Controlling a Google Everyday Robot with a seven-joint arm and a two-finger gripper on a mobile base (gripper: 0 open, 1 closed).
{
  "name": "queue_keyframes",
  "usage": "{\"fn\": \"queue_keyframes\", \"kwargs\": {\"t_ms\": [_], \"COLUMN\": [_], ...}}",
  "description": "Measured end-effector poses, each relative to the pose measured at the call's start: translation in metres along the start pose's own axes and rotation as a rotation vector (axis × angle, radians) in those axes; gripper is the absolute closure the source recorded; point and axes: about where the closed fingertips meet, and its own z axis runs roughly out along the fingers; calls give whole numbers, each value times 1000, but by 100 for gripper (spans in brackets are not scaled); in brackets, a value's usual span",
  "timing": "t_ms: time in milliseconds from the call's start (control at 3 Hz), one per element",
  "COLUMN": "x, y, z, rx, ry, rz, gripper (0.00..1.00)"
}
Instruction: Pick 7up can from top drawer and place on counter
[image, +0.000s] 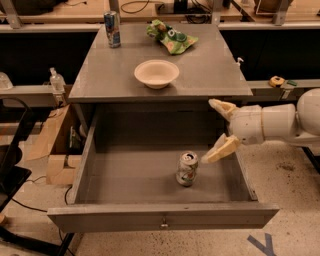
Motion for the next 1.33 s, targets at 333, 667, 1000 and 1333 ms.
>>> {"fn": "queue_keyframes", "kwargs": {"t_ms": [333, 667, 1000, 1333], "x": [15, 18, 39, 67], "y": [1, 2, 16, 38], "z": [20, 23, 51, 87], "rx": [-4, -9, -62, -120], "ry": [-88, -95, -109, -144], "rz": [4, 5, 78, 149], "gripper": [0, 0, 0, 3]}}
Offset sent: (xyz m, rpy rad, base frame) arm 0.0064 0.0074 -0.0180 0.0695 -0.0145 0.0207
